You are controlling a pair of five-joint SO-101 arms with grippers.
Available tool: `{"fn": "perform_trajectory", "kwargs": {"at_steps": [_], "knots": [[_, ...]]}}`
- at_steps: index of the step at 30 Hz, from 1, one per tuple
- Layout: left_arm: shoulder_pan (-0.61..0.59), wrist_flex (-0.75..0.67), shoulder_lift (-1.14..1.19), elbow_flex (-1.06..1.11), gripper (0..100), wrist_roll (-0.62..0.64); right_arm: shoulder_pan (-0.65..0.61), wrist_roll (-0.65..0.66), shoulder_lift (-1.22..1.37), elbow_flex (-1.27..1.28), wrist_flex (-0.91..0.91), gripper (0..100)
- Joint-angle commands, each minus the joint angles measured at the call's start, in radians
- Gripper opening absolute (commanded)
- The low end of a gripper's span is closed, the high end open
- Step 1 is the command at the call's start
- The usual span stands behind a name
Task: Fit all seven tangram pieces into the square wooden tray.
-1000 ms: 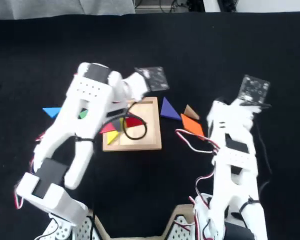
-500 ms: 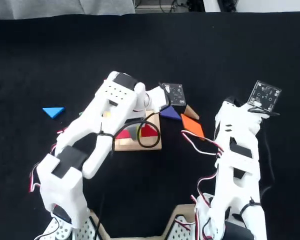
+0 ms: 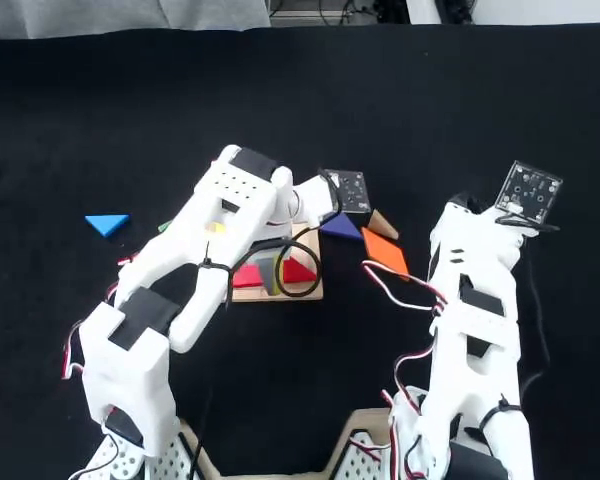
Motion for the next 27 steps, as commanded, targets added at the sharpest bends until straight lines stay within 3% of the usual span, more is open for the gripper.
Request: {"fn": "perform_trajectory", "kwargs": {"at_steps": [1, 7, 13, 19, 27], "knots": [[0.005, -0.003, -0.008, -0.051, 35, -0.006, -0.011, -0.006, -0.031, -0.004, -0.025, 1.1], [-0.015, -0.003, -0.018, -0.133, 35, 0.002, -0.015, -0.005, -0.031, -0.004, -0.025, 1.1], [0.013, -0.078, 0.017, -0.251, 35, 0.327, -0.018, -0.005, -0.031, -0.004, -0.025, 1.1], [-0.010, -0.292, 0.095, -0.116, 35, 0.453, -0.020, -0.003, -0.031, -0.004, -0.025, 1.1], [-0.028, -0.281, 0.094, -0.088, 35, 0.439, -0.020, -0.003, -0.031, -0.004, -0.025, 1.1]]}}
